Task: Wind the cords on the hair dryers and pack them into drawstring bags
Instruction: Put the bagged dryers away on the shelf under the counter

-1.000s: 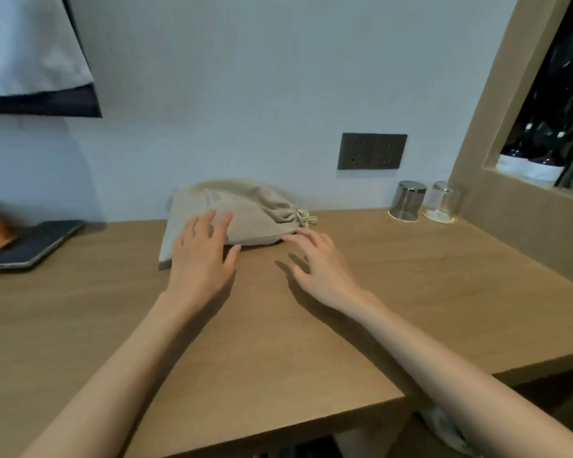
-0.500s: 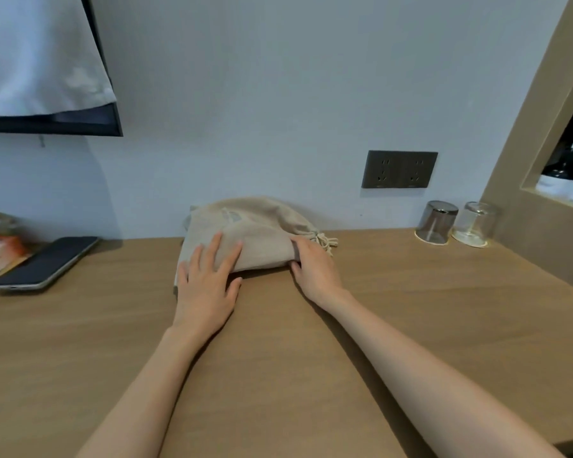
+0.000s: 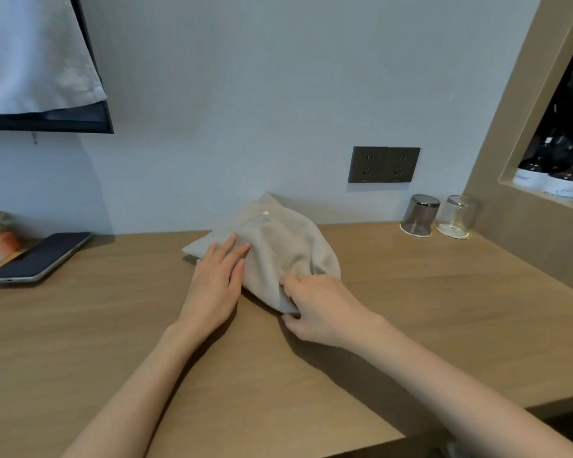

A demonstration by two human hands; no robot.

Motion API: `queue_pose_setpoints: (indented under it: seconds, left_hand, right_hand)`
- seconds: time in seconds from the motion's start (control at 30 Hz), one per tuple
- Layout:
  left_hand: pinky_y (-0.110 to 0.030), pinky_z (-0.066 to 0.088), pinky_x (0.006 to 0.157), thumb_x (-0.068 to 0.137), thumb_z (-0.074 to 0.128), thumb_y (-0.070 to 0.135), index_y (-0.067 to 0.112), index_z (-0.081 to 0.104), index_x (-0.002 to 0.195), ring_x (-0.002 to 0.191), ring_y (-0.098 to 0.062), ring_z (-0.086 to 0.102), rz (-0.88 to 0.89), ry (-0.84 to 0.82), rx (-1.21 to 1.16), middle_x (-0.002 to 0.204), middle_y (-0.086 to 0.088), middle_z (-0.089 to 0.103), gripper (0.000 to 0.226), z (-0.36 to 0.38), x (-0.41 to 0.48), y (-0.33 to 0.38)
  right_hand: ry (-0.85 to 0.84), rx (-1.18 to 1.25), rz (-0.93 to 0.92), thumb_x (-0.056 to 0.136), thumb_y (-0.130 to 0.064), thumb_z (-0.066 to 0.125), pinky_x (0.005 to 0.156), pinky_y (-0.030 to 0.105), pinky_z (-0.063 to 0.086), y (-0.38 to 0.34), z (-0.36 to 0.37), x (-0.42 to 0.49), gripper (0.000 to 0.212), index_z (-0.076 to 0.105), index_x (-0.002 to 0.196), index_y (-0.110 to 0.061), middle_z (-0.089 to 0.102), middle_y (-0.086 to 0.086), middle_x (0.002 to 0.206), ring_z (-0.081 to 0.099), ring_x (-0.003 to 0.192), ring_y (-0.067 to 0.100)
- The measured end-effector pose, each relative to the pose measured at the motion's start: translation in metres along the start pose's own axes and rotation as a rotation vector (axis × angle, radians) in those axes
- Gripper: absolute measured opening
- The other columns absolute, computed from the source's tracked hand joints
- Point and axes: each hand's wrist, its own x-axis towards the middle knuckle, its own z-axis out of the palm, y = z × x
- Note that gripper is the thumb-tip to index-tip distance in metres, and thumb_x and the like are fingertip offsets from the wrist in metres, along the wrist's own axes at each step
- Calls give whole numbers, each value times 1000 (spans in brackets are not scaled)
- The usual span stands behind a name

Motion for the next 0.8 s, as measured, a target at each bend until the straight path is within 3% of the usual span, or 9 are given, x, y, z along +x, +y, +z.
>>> queue_pose_setpoints:
  seconds: [0.1, 0.2, 0.27, 0.37, 0.43, 0.57, 0.67, 0.8]
  left_hand:
    - [-34, 21, 115, 98, 44, 16, 21, 57, 131, 142, -19, 23, -84, 68, -192, 154, -4, 28, 36, 5, -1, 14]
    - [-39, 18, 116, 97, 46, 25, 28, 50, 136, 145, -23, 13, -280, 103, -302, 157, -11, 15, 40, 11, -1, 33]
    - [-37, 17, 116, 96, 50, 32, 30, 38, 143, 145, -25, 12, -443, 132, -438, 158, -12, 6, 49, 16, -1, 47]
    - [-35, 19, 115, 91, 55, 40, 33, 26, 148, 144, -26, 16, -609, 190, -621, 158, -9, -4, 64, 24, 2, 62]
    - [-33, 19, 113, 89, 58, 43, 32, 23, 148, 144, -26, 16, -636, 216, -652, 158, -12, -2, 69, 28, 5, 64]
    - [-25, 24, 104, 81, 61, 56, 32, 19, 150, 140, -20, 28, -548, 196, -608, 156, -6, 22, 84, 34, 13, 51]
    - [-36, 32, 111, 65, 61, 65, 38, 19, 148, 135, -17, 37, -525, 138, -627, 151, 3, 34, 97, 32, 19, 42]
    - [-40, 39, 108, 70, 71, 50, 37, 25, 147, 129, -13, 44, -507, 101, -677, 146, 5, 41, 91, 29, 26, 33]
  right_hand:
    - [-17, 185, -22, 91, -31, 52, 65, 32, 48, -2, -22, -10, 23, 67, 93, -14, 69, -2, 84, 61, 78, 15]
    - [331, 268, 24, 94, -27, 51, 75, 23, 47, 4, -31, -7, 22, 70, 102, -20, 70, -8, 97, 59, 91, 7]
    - [486, 243, 86, 93, -25, 53, 90, 26, 42, 14, -27, 4, 24, 65, 113, -20, 63, -6, 116, 50, 109, 10]
    - [375, 232, 292, 96, -35, 47, 106, 39, 31, 34, -11, 26, 39, 47, 135, -29, 37, 3, 146, 31, 130, 24]
    - [270, 358, 376, 98, -42, 41, 110, 46, 24, 44, -2, 40, 46, 32, 143, -40, 22, 9, 155, 20, 138, 34]
    - [158, 586, 319, 99, -48, 38, 114, 50, 16, 56, 8, 61, 53, 17, 147, -46, 21, -2, 158, -1, 147, 28]
    - [154, 586, 327, 95, -56, 39, 110, 43, 27, 66, 12, 72, 56, 20, 147, -46, 32, -4, 154, 22, 143, 27]
    - [172, 659, 357, 89, -71, 32, 101, 36, 40, 68, 28, 73, 55, 25, 141, -54, 49, -4, 143, 49, 127, 23]
